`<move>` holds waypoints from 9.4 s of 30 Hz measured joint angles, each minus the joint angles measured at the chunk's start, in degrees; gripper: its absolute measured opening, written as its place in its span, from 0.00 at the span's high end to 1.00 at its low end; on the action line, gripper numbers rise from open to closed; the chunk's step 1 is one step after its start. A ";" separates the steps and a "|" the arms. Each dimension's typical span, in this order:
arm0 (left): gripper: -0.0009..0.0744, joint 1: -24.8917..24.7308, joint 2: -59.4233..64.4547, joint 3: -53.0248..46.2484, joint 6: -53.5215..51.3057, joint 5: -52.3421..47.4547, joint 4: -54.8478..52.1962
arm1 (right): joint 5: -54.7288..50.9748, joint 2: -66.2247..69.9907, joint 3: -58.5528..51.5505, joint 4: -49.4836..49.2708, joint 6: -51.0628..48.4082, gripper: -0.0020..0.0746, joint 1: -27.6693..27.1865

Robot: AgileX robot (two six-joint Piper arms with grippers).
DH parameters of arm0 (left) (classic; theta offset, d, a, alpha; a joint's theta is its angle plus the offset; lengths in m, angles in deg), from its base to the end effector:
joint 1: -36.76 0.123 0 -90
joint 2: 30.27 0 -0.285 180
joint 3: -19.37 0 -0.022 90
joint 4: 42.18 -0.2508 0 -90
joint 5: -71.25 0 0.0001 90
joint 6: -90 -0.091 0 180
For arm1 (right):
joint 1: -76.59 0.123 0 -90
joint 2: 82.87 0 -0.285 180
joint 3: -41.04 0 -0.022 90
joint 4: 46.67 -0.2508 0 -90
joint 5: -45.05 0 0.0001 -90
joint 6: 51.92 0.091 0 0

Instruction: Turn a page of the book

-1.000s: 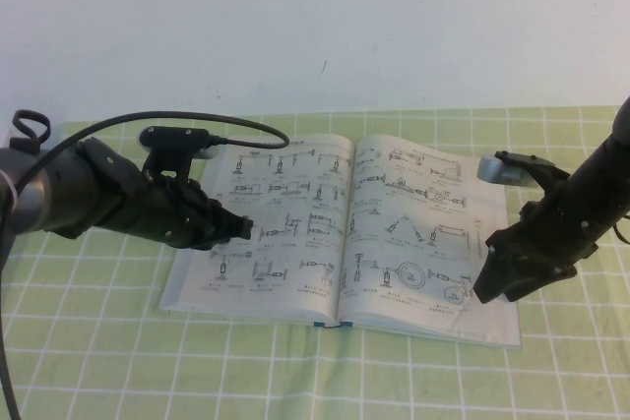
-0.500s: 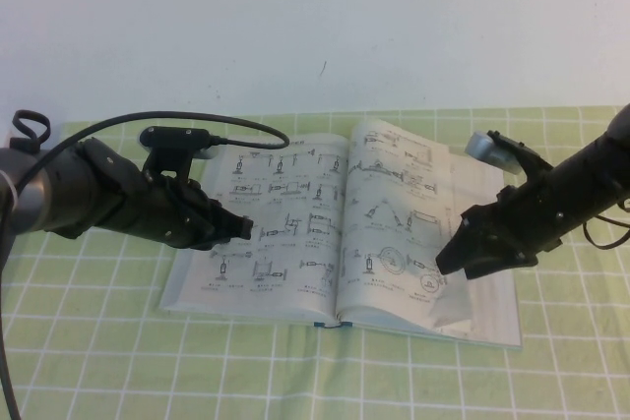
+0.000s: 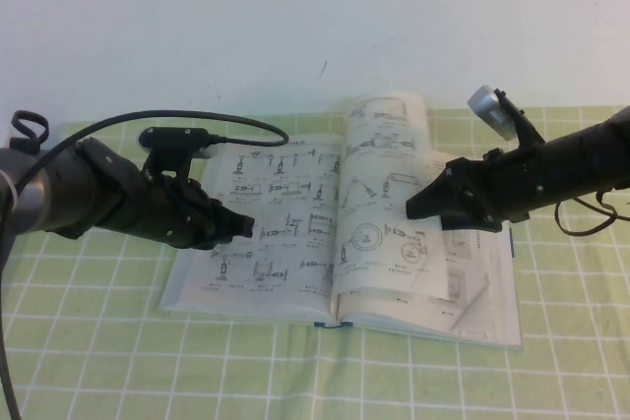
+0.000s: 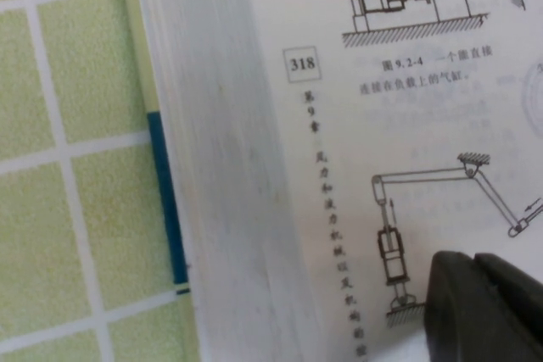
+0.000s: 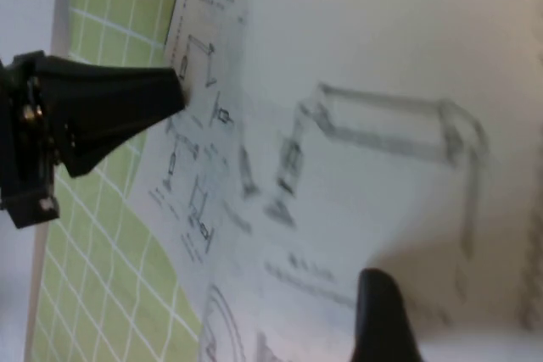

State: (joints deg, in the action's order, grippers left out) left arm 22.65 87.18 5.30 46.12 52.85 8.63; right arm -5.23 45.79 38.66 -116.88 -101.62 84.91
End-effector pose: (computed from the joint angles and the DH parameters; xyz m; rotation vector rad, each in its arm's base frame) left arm 0.3692 -0.1158 0.1553 0.2931 2.5019 -0.4495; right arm 0.3960 0.1245 0.1414 -0.2042 2.5803 1.1896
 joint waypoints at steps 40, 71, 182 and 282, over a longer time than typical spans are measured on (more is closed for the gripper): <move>0.99 -34.93 -19.83 -12.12 -15.04 9.91 0.27 | -11.85 3.16 0.00 -26.48 -12.10 0.46 0.00; 0.99 -34.93 -12.27 -12.34 -20.81 33.32 0.24 | -16.12 3.16 0.00 -22.00 -11.25 0.46 -5.23; 0.99 -17.49 -84.38 -44.41 -42.39 22.13 34.85 | 16.34 -113.62 -53.61 74.76 37.55 0.97 4.59; 0.99 13.27 -110.14 -64.41 49.37 5.96 -50.81 | 9.42 -113.62 -53.61 74.17 37.90 0.98 4.59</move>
State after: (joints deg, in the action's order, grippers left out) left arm 35.91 -22.96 -59.11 95.49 58.81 -42.18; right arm 4.19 -67.83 -14.95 -42.71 -63.72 89.50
